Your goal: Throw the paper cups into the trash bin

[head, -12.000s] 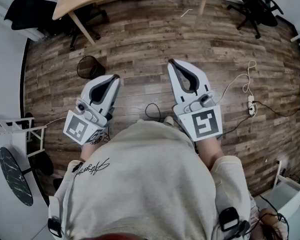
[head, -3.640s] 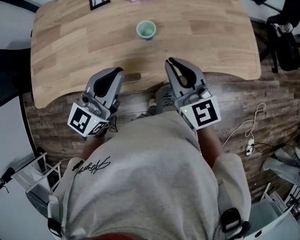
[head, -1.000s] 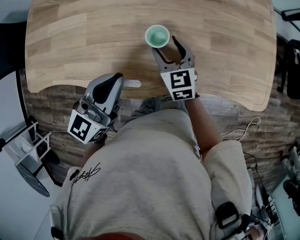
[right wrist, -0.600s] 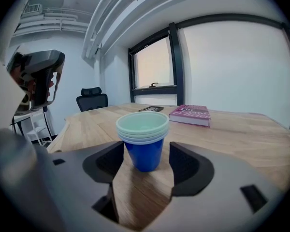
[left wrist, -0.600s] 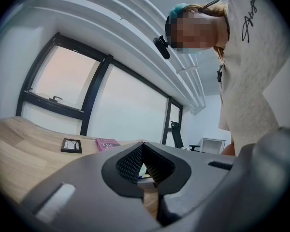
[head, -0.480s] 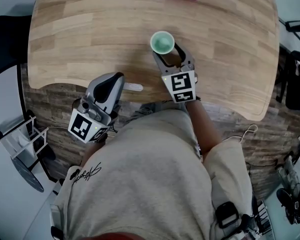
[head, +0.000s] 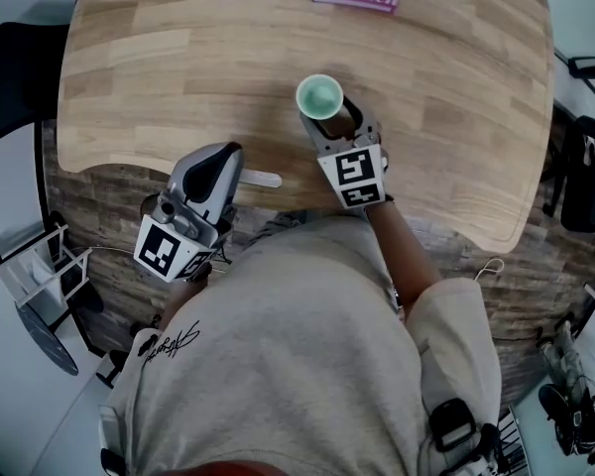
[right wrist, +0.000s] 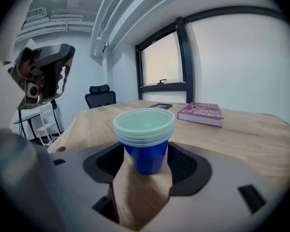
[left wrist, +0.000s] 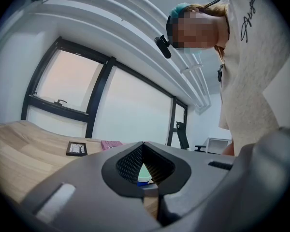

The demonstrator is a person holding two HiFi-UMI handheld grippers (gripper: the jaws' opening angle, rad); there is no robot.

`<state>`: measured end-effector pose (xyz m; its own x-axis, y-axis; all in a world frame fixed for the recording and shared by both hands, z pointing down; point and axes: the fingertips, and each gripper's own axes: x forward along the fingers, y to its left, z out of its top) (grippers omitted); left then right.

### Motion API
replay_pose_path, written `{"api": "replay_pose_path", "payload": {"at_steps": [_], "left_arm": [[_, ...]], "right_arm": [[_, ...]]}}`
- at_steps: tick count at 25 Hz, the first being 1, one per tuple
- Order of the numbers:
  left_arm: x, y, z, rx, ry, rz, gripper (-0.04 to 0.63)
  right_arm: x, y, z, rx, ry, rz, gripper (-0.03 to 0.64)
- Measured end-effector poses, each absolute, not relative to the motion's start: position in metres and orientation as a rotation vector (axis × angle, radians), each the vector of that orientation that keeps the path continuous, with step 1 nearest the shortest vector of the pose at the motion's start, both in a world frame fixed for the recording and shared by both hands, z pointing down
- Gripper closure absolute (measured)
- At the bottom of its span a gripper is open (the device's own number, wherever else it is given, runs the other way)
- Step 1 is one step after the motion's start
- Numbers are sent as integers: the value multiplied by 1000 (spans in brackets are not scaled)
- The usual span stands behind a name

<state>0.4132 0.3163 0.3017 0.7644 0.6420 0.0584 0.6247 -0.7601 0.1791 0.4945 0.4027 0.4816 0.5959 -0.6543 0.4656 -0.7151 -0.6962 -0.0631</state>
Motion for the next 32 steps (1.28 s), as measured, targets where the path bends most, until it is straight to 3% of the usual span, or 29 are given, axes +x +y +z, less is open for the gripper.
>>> {"api": "replay_pose_path", "payload": {"at_steps": [32], "left_arm": [[406,288,289,2933,751,106,592]], "right_arm": [[502,357,414,2665,-1447,500,348]]}}
